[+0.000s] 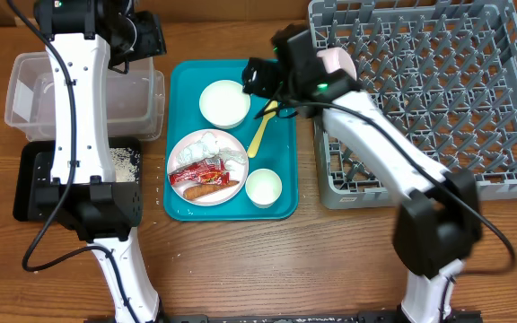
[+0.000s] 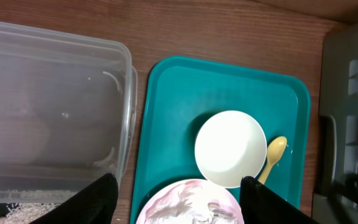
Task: Sort waste into correct bins and load items into the dishwasher
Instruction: 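Grasp the white bowl on the teal tray with the right gripper, then carry the white bowl with the right gripper and set it in the rack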
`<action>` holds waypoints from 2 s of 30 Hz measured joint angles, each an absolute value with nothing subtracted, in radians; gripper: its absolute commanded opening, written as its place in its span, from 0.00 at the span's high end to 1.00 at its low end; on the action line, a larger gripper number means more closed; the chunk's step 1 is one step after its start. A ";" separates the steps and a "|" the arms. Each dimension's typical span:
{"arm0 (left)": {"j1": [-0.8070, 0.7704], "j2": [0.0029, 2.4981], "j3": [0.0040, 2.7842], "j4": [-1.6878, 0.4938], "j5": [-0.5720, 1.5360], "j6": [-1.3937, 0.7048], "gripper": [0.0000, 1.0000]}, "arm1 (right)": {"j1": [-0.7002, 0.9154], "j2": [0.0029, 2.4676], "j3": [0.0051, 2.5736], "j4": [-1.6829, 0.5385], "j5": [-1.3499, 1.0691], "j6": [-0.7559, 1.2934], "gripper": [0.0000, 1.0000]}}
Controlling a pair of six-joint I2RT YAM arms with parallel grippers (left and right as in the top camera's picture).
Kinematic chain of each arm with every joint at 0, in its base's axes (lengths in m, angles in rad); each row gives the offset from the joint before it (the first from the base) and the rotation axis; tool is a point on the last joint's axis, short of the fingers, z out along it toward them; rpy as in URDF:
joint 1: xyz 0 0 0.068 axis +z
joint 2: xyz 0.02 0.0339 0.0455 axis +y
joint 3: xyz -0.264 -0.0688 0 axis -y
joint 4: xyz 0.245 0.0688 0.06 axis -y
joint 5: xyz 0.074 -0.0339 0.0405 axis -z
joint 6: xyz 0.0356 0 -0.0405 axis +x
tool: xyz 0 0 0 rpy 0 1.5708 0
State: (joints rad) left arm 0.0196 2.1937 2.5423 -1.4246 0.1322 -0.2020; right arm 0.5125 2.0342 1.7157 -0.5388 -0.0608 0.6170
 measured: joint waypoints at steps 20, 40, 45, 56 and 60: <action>0.020 2.194 2.542 -1.420 0.131 -0.200 0.30 | 0.514 2.292 1.716 -0.429 -0.141 0.681 0.55; 0.020 2.194 2.542 -1.421 0.131 -0.200 0.22 | 0.511 2.278 1.716 -0.520 -0.141 0.645 0.96; 0.020 2.194 2.542 -1.420 0.131 -0.200 0.20 | 0.482 2.172 1.715 -0.617 -0.132 0.599 0.96; 0.020 2.194 2.542 -1.417 0.130 -0.200 0.20 | 0.341 1.597 1.723 -1.053 0.242 0.577 0.96; 0.020 2.194 2.542 -1.417 0.130 -0.200 0.21 | 0.320 1.509 1.723 -1.135 0.515 0.596 0.96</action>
State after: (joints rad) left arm 0.0196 2.1937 2.5423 -1.4170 0.1299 -0.1997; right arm 0.3202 1.5093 1.7229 -1.1351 0.5152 0.5964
